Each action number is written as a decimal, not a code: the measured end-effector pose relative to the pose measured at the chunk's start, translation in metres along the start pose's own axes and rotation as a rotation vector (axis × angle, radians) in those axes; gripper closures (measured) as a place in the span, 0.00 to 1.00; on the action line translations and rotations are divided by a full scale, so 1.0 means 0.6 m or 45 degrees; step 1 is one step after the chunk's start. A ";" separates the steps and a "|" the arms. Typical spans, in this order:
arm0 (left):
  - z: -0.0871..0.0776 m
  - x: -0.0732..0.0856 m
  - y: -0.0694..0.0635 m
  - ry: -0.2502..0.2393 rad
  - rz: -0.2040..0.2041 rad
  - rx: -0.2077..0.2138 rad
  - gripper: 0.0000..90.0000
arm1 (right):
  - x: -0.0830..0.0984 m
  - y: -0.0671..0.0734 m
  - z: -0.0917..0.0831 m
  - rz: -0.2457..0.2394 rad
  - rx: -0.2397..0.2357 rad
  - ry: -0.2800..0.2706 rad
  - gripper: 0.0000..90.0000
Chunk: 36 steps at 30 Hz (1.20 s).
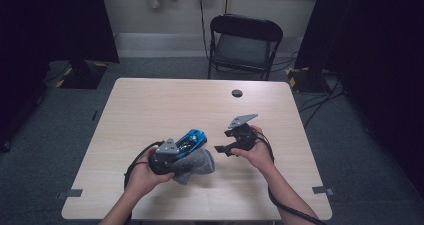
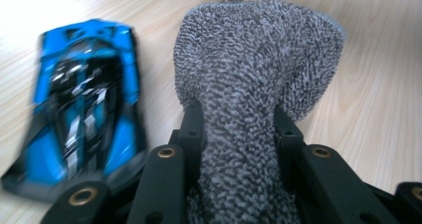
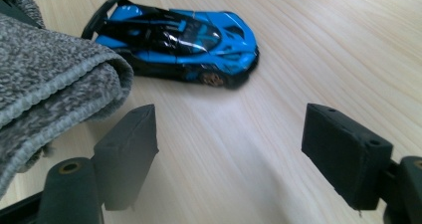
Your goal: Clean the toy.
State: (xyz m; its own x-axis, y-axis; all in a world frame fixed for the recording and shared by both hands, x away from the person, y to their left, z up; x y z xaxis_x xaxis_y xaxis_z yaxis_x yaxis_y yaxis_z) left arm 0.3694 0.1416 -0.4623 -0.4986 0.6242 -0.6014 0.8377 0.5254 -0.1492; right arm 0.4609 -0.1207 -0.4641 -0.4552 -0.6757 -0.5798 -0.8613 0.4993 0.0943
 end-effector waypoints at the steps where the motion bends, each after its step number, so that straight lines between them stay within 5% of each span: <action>1: -0.007 0.005 0.003 -0.009 -0.015 -0.007 0.74 | -0.006 0.002 0.004 -0.002 0.004 0.006 0.24; 15: -0.083 0.087 0.046 -0.069 -0.188 -0.147 0.74 | -0.095 0.032 0.060 -0.073 -0.039 0.024 0.22; 26: -0.103 0.163 0.083 -0.060 -0.358 -0.250 0.74 | -0.131 0.068 0.129 -0.151 -0.117 0.073 0.22; 32: -0.092 0.175 0.091 -0.024 -0.341 -0.280 0.73 | -0.129 0.070 0.142 -0.169 -0.098 0.058 0.18; 36: -0.081 0.178 0.091 -0.016 -0.330 -0.275 0.70 | -0.124 0.071 0.149 -0.215 -0.028 0.068 0.13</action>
State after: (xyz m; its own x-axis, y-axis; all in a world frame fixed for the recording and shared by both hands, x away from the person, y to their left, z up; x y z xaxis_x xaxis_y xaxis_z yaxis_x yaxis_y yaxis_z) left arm 0.3510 0.2648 -0.4965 -0.6853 0.4473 -0.5747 0.6159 0.7771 -0.1295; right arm 0.4783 -0.0007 -0.4892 -0.3148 -0.7770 -0.5451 -0.9309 0.3648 0.0176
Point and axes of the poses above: each handheld gripper's, and its own axes: z roughly forward along the jaws, x roughly out of its underside, y roughly to its left, the point moved 2 cm from there along z, roughly forward along the jaws, and after that the axes turned 12 degrees about y, right-handed, at the moved point
